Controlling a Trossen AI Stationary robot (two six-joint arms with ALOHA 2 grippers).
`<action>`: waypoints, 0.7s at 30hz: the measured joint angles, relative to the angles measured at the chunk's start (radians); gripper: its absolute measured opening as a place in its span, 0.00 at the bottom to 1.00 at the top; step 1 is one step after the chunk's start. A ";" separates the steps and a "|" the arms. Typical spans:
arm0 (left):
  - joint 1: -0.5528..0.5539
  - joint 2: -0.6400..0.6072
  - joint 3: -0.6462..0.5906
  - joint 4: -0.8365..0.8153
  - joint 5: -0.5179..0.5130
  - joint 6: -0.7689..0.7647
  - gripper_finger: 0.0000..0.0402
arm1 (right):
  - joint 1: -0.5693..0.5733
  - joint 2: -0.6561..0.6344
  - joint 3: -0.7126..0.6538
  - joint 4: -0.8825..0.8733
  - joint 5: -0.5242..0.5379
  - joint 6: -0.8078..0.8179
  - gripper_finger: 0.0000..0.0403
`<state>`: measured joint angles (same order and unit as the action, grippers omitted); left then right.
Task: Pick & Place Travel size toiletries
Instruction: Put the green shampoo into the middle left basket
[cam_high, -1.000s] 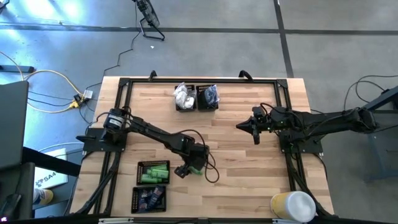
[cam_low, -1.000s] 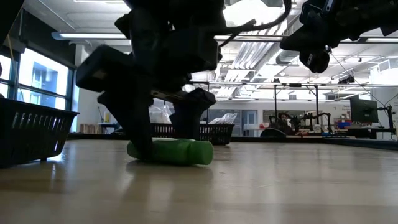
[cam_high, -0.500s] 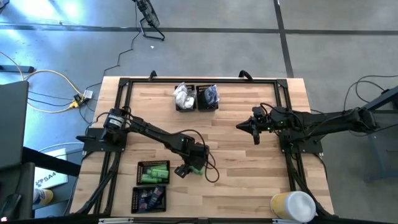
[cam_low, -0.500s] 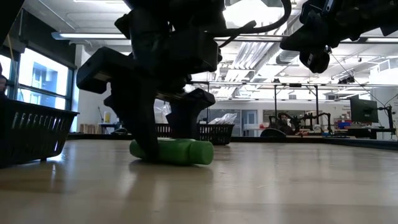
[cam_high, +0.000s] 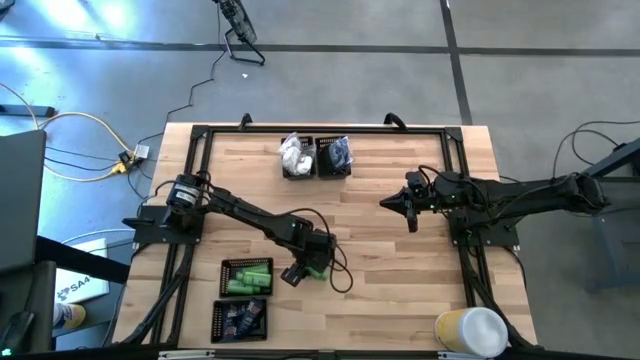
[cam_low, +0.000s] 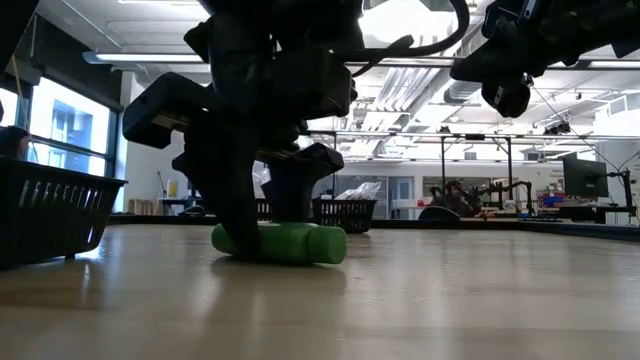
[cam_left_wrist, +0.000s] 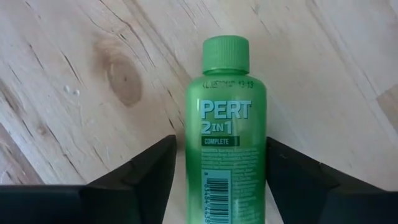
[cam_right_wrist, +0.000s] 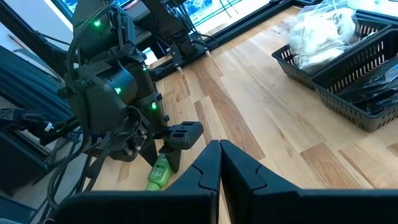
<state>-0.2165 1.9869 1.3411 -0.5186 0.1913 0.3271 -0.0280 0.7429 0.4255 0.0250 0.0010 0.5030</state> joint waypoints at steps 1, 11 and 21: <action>0.000 0.000 0.000 0.000 0.000 0.000 0.55 | 0.000 0.000 0.000 0.000 0.000 0.000 0.01; 0.000 0.000 0.000 -0.001 0.000 -0.023 0.46 | 0.000 0.000 0.000 0.000 0.000 -0.002 0.01; 0.000 -0.001 0.000 0.001 -0.001 -0.065 0.45 | 0.000 0.000 0.000 -0.014 0.000 -0.002 0.01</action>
<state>-0.2165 1.9861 1.3411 -0.5175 0.1905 0.2620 -0.0281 0.7427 0.4255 0.0105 0.0010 0.5007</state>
